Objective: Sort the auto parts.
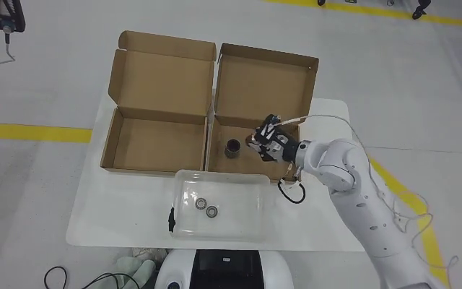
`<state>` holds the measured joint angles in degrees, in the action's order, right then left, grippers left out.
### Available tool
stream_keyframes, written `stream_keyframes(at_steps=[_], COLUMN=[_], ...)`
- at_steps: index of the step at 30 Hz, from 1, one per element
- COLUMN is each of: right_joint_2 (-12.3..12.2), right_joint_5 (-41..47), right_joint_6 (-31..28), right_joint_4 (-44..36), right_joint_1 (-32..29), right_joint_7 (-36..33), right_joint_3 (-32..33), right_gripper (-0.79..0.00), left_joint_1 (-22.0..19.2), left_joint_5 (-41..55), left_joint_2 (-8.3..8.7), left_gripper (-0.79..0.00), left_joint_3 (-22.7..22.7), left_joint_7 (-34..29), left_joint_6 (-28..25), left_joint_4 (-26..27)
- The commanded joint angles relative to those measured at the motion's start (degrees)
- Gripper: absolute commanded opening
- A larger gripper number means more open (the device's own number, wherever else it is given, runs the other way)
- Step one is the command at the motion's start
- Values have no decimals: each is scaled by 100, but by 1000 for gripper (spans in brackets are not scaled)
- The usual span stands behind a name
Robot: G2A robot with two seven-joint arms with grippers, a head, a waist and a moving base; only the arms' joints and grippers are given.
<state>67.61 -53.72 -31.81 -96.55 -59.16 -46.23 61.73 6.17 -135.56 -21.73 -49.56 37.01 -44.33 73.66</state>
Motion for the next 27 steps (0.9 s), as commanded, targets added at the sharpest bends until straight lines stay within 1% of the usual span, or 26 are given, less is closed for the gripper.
stream_keyframes(at_steps=[1,4,8,13,22,27], right_joint_2=[10,44,113,220,410,499], right_joint_5=[60,150,217,194,133,121], right_joint_6=[51,118,206,284,426,471], right_joint_4=[172,500,987,1571,2301,2591], right_joint_1=[87,267,504,821,1241,1405], right_joint_7=[-298,-521,-575,-455,-246,-102], right_joint_3=[-108,-291,-573,-921,-1419,-1594], right_gripper=[-785,-785,-785,-785,-785,-785], left_joint_1=[0,0,0,0,0,0], left_joint_5=[0,0,0,0,0,0], left_joint_2=[0,0,0,0,0,0], left_gripper=[0,0,0,0,0,0], left_joint_3=[0,0,0,0,0,0], left_joint_7=[0,0,0,0,0,0], left_joint_6=[0,0,0,0,0,0], left_joint_4=[0,0,0,0,0,0])
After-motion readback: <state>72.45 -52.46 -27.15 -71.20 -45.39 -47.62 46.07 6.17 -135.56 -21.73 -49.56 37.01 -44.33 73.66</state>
